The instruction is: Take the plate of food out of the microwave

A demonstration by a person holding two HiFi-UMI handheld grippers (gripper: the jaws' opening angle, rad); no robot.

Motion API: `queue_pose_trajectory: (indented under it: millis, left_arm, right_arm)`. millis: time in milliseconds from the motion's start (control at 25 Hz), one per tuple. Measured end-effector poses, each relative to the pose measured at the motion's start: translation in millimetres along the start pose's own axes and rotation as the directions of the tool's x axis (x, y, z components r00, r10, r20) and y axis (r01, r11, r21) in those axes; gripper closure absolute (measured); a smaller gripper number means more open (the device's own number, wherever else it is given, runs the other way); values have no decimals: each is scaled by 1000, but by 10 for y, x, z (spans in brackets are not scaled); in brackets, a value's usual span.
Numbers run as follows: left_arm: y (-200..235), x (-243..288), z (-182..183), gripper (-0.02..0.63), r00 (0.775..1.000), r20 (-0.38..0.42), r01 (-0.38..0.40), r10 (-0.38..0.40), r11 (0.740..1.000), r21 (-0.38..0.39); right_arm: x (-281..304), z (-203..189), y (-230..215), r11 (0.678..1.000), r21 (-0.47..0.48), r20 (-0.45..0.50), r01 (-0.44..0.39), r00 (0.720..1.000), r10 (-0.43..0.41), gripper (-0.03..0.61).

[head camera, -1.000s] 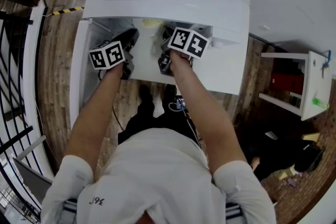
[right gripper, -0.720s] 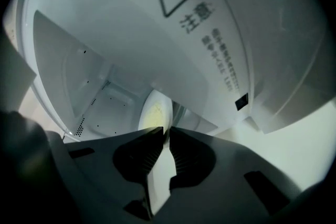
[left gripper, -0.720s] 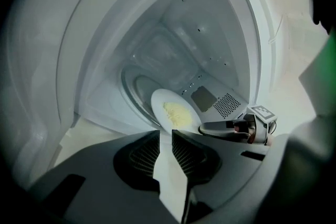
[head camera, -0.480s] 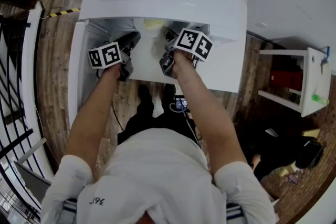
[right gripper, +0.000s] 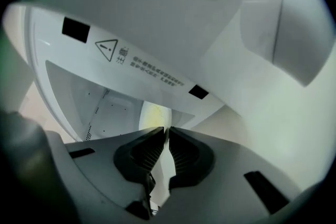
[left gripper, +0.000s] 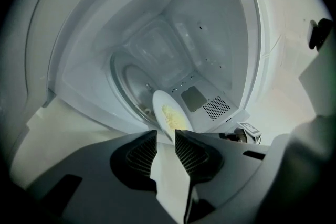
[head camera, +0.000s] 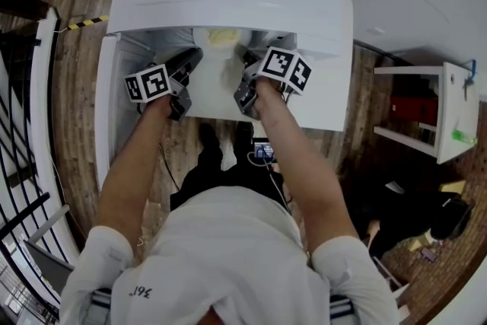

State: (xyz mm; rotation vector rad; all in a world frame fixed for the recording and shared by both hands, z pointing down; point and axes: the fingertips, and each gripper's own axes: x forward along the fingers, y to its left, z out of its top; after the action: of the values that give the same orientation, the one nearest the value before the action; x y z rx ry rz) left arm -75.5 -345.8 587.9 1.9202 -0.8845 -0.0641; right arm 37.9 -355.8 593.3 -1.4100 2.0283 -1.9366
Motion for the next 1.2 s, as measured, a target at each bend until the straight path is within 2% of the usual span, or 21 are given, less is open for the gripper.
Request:
queue_pose_trajectory:
  millis: [160, 480, 840, 1200]
  left_arm:
    - [-8, 53, -12, 524, 999, 20, 26, -25, 998, -59]
    - [21, 89, 84, 525, 1000, 29, 7, -6, 999, -34]
    - [-41, 49, 50, 545, 999, 41, 8, -6, 999, -46]
    - [-162, -25, 13, 546, 998, 58, 5, -3, 999, -33]
  right_arm:
    - [-8, -33, -36, 1000, 16, -12, -6, 1000, 6, 543]
    - [-36, -73, -29, 1000, -1, -41, -15, 999, 15, 545]
    - [-111, -69, -1, 998, -54, -41, -15, 999, 13, 543]
    - [-213, -98, 26, 998, -50, -44, -38, 998, 36, 543]
